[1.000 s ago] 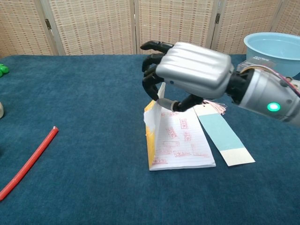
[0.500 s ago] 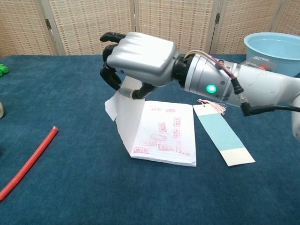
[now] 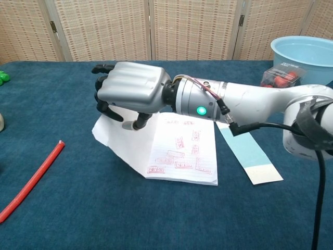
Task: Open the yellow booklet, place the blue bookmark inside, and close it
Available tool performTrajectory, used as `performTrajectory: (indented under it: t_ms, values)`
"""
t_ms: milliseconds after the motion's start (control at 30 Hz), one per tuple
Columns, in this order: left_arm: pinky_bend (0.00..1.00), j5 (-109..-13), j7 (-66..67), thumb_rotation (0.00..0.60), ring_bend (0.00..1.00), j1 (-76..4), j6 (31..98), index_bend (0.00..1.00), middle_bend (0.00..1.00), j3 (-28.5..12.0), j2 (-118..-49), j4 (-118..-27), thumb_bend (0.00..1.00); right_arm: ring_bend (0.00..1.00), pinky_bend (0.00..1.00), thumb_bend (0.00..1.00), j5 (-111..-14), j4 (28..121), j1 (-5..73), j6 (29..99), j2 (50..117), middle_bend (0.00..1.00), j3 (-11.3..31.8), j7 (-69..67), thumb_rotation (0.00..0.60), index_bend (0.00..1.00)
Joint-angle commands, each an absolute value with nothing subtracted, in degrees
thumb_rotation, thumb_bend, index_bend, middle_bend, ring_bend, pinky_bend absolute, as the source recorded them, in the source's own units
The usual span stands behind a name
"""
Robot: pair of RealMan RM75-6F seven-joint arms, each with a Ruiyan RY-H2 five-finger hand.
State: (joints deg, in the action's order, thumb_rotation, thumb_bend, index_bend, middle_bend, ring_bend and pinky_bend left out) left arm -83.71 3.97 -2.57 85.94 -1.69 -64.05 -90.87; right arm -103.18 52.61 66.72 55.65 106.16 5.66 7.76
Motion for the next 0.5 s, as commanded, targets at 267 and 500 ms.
performTrajectory:
  t_ms: [267,500]
  values:
    - [0.16,-83.4,3.4,0.600,0.11,-2.4,85.9,0.09,0.12,-1.8,-64.1,-90.3,0.26,0.00,0.00,0.08,-98.4,53.7,67.9,54.1,107.5,0.00,8.6,10.2,0.600,0.00]
    - [0.16,-83.5,2.8,0.600,0.11,-2.3,86.1,0.09,0.12,-2.0,-64.0,-89.8,0.26,0.00,0.00,0.08,-98.6,62.6,63.2,58.5,97.7,0.02,6.1,9.5,0.600,0.00]
